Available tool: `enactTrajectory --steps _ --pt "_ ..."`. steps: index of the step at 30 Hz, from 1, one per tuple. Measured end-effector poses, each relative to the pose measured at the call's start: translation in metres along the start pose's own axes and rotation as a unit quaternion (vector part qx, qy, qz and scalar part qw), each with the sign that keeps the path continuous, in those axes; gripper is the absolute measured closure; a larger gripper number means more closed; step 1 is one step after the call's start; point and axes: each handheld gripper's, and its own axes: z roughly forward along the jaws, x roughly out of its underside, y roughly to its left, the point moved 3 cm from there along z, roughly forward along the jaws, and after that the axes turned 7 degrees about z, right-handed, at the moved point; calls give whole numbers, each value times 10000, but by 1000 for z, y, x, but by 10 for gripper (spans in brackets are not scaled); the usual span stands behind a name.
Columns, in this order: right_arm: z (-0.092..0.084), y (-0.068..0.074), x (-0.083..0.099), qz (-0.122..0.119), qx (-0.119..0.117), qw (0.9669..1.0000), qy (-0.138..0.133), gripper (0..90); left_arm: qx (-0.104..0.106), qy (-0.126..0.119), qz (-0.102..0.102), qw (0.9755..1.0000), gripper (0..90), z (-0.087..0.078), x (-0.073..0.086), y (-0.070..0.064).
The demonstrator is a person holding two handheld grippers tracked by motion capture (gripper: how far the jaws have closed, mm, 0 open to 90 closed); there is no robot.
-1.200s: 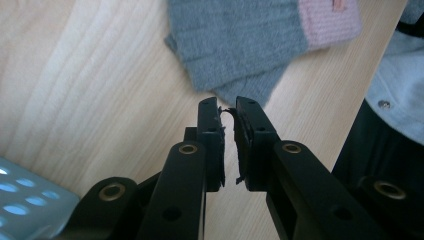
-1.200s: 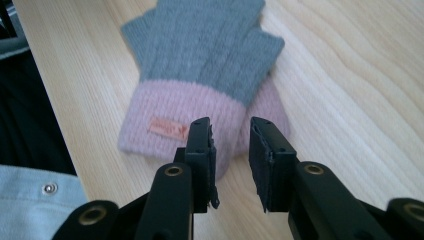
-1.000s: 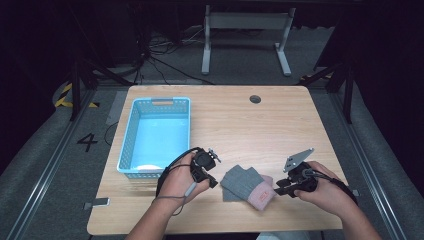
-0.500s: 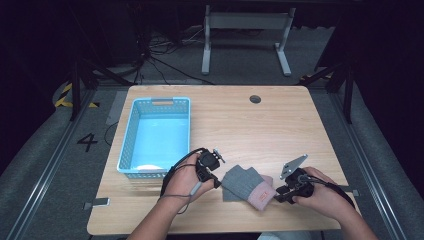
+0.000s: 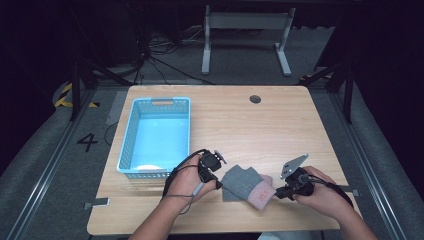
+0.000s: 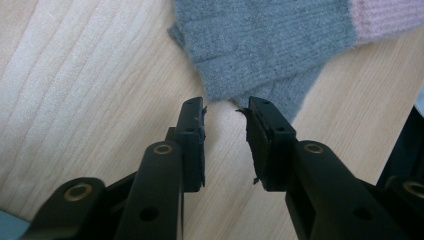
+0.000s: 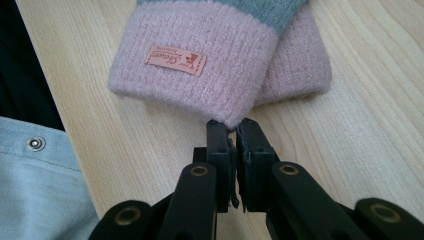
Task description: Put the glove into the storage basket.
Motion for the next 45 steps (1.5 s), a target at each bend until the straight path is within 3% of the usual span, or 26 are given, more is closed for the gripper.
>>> enactTrajectory --steps 4,13,18,20,27,35,45 --pt "1 0 0 2 12 10000 14 857 -26 97 -84 9999 628 8 0 2" --pt "2 0 -1 -48 50 10000 52 858 123 224 2 9997 605 20 -2 6" --pt "4 0 -1 -44 44 10000 60 859 185 147 88 9997 615 21 -3 5" --pt "4 1 -1 -40 63 10000 55 859 210 128 133 9996 665 22 -4 4" --pt "3 1 -2 3 66 10000 55 865 -151 150 241 9995 878 15 -6 2" --pt "-6 3 -4 106 94 9998 -102 877 -181 98 308 9993 891 0 -8 -9" --pt "-23 3 -7 62 240 9992 -316 881 -295 12 467 9985 893 -21 -8 -27"
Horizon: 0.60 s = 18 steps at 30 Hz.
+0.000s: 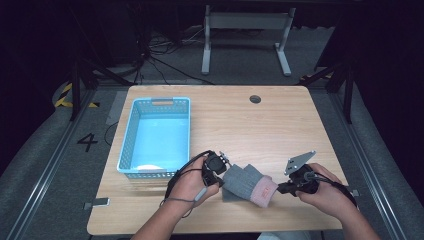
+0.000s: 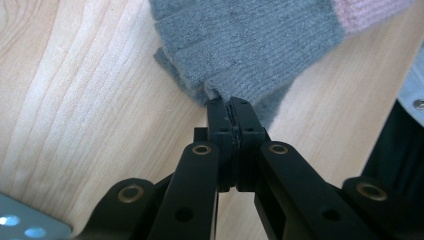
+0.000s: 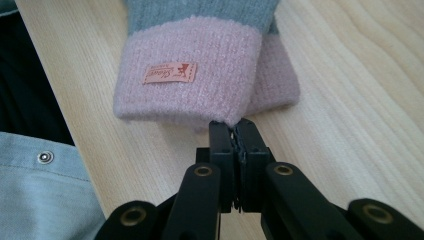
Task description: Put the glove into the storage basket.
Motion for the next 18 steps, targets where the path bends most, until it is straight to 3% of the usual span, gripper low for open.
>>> enactTrajectory --steps 18 --pt "1 -21 -16 6 167 9998 -130 886 56 131 152 9998 892 0 0 -19"
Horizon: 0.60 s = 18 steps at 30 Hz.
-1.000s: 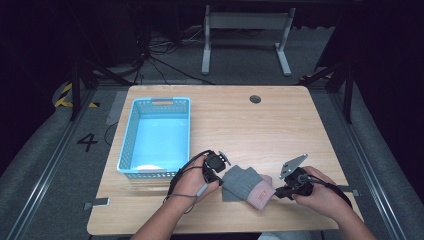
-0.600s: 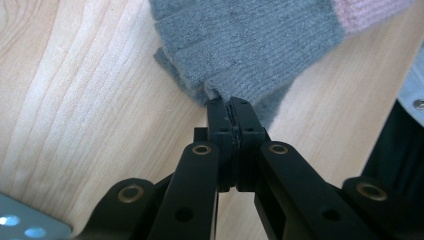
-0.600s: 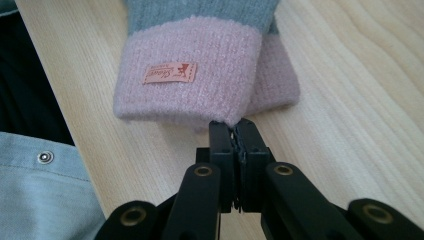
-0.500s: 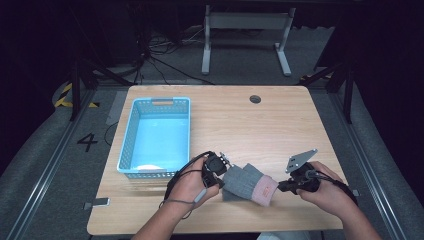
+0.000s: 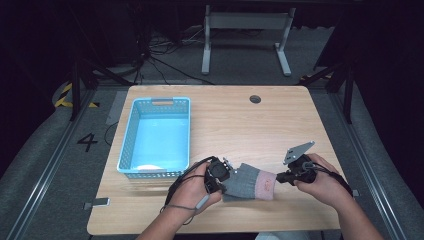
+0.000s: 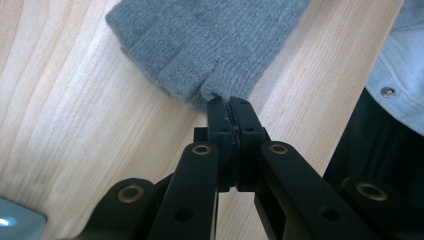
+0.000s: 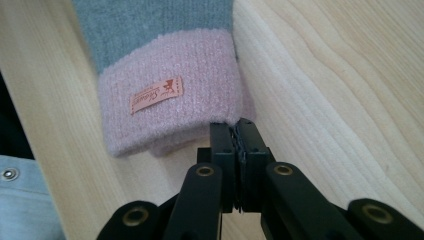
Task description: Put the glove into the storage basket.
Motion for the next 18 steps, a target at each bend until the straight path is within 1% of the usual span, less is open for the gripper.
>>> enactTrajectory --steps 3,9,13,15,18 --pt "3 -4 -1 4 47 10000 7 887 13 35 28 10000 892 1 -1 -2" --pt "9 -8 -2 13 56 10000 45 887 52 91 81 9999 892 5 -2 -4" --pt "13 -9 -3 46 20 10000 71 887 62 141 76 9999 892 7 -1 -4" --pt "14 -9 -3 23 46 10000 77 887 72 160 80 9998 892 7 -1 -4" --pt "16 -9 -4 37 40 9999 88 887 122 255 88 9996 892 10 -1 -4"
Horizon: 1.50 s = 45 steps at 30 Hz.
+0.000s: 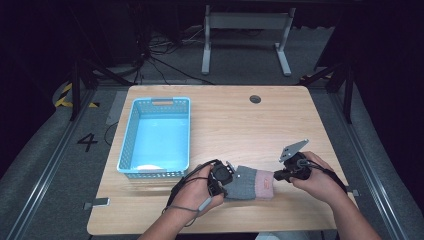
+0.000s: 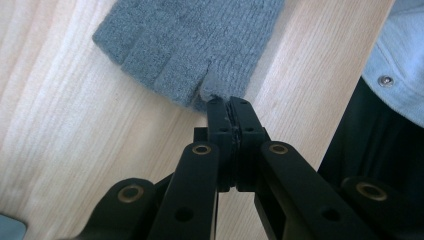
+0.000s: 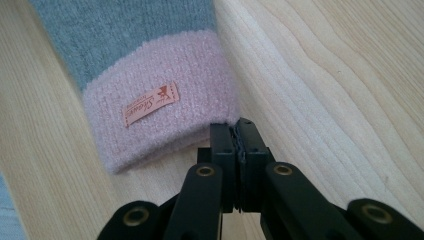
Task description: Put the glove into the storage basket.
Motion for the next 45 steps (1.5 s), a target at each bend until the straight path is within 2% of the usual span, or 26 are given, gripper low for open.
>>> enactTrajectory --steps 7,15,18,25,30,34,40,43,45 --pt "6 -3 1 13 -39 10000 44 887 58 134 -48 9999 892 9 1 3" --pt "11 -4 2 17 26 10000 55 867 178 279 -61 9994 890 17 1 4" --pt "11 -5 4 45 46 9999 89 842 205 288 -85 9993 854 17 2 5" --pt "0 -8 8 123 216 9997 2 820 181 29 -136 9997 729 0 2 6" --pt "-6 -10 14 192 240 9995 -55 811 93 -302 -113 9994 649 -12 -4 8" --pt "-9 -14 18 331 244 9991 -74 803 -24 -379 -83 9992 594 -15 -9 12" --pt "-15 -18 23 456 274 9985 -143 788 -68 -607 -118 9981 502 -17 -20 16" --pt "-17 -18 23 503 290 9982 -179 780 -54 -686 -124 9976 446 -16 -27 16" --pt "-19 -19 24 518 265 9981 -191 779 -6 -667 -48 9978 390 -14 -32 16"
